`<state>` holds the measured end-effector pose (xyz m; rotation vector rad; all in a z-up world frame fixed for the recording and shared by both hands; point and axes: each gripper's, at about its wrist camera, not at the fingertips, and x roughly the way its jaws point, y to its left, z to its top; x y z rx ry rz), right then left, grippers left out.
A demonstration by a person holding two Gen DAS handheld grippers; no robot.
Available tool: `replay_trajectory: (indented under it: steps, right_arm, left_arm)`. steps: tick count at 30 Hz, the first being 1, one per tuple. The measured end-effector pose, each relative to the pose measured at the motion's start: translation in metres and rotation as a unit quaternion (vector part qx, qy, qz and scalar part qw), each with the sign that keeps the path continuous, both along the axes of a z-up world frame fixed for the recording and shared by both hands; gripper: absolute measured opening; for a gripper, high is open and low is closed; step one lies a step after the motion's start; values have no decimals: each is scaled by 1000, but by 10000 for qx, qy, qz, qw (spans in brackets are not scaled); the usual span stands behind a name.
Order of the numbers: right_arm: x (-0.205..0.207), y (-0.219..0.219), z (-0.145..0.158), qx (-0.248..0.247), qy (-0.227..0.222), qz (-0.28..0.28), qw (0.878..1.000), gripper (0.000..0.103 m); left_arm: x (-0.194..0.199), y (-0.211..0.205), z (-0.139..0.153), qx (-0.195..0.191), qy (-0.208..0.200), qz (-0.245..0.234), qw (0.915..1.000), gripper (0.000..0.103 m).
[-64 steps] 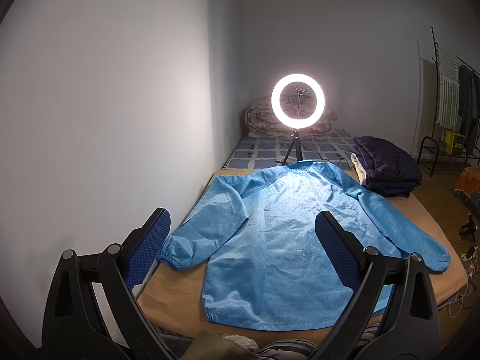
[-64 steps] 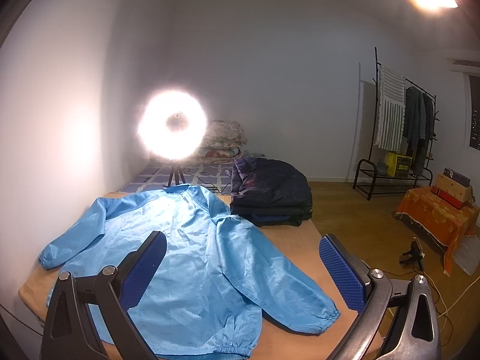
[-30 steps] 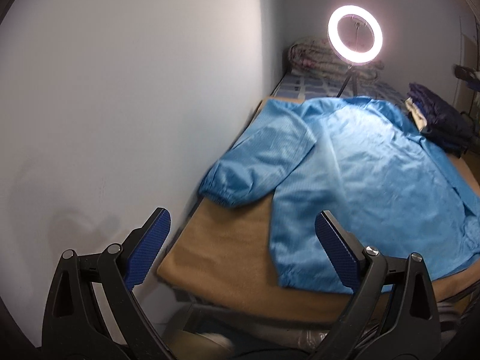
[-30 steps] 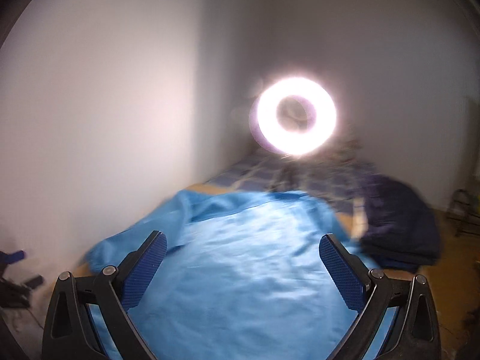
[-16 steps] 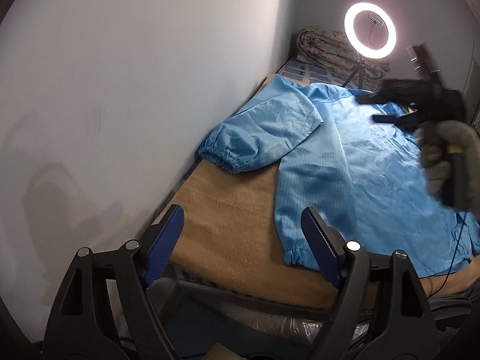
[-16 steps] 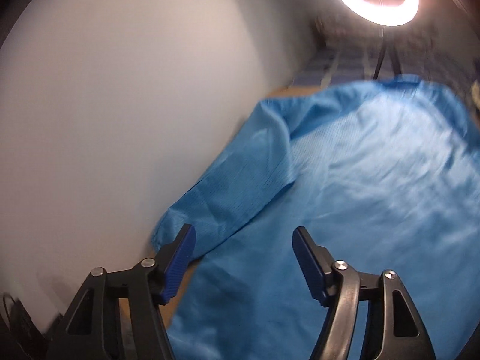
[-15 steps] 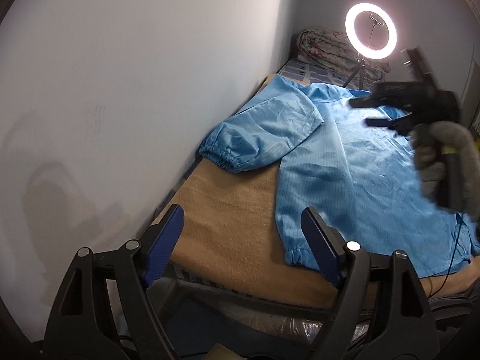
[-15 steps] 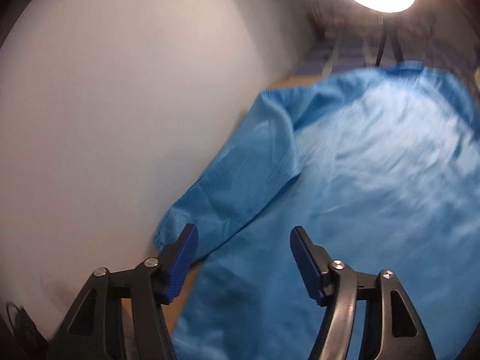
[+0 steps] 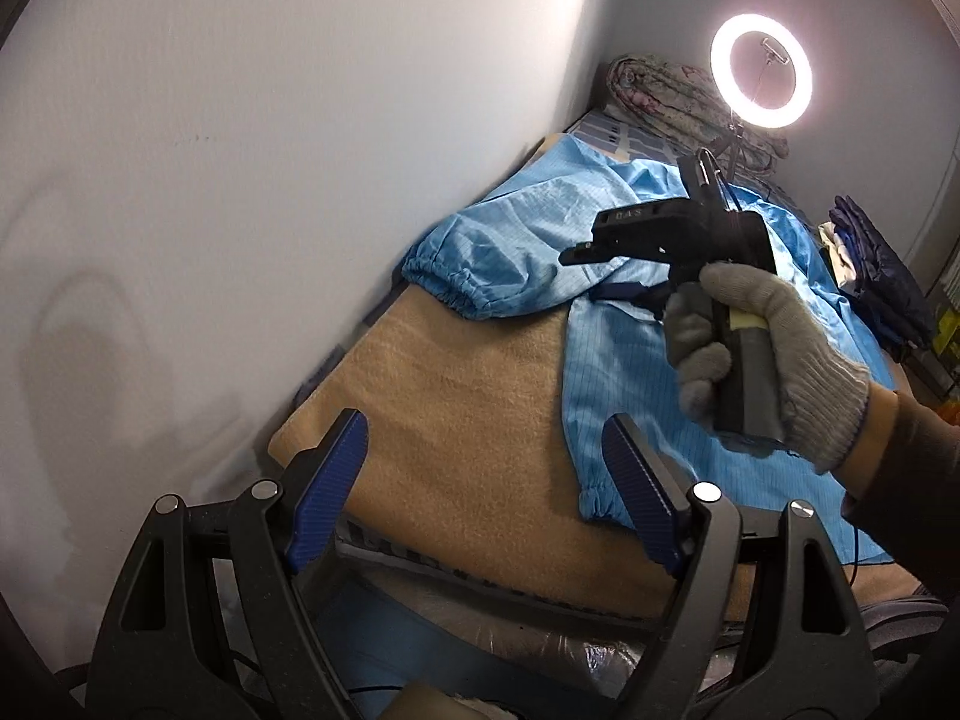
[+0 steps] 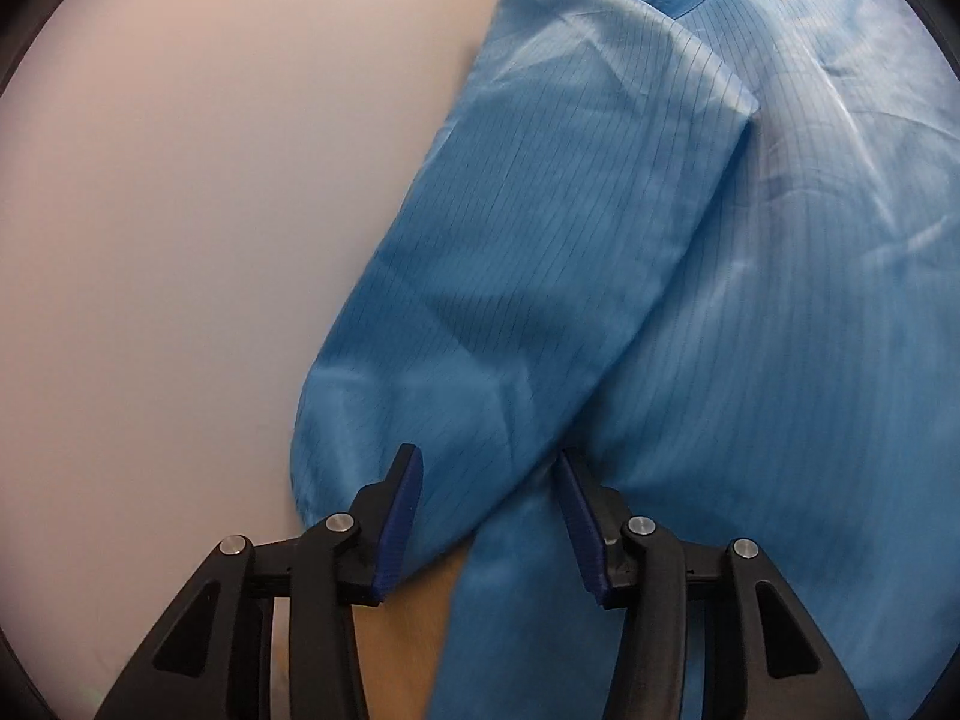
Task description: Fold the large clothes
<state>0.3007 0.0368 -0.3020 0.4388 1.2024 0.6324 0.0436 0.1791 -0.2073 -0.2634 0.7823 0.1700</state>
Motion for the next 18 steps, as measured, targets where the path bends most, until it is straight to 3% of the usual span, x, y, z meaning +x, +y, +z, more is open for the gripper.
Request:
replay_trajectory:
  steps: [1,2,4,12,15,18]
  right_arm:
    - [2,3,0,-45,-26,8,10000,35]
    - [3,7,-2,-63,-27,64,10000,17]
    - [5,10,-5,-28,101,218,9997,0]
    - [-21,-36,35,-268,-356,555,9975,0]
    - [-31,-65,42,-282,-251,517,9979,0]
    - [-41,-84,42,-468,-222,532,9972,0]
  left_arm:
    - [0,1,-1,-19,18,38,10000,83]
    - [1,2,-2,-90,38,48,9999,83]
    - [3,3,-4,-200,70,30,9998,83]
    - [13,-2,-1,-467,-133,-116,9988,82]
    - [26,-9,-3,-607,-157,-225,9978,73]
    - [45,-13,-12,-826,-113,-366,9958,72]
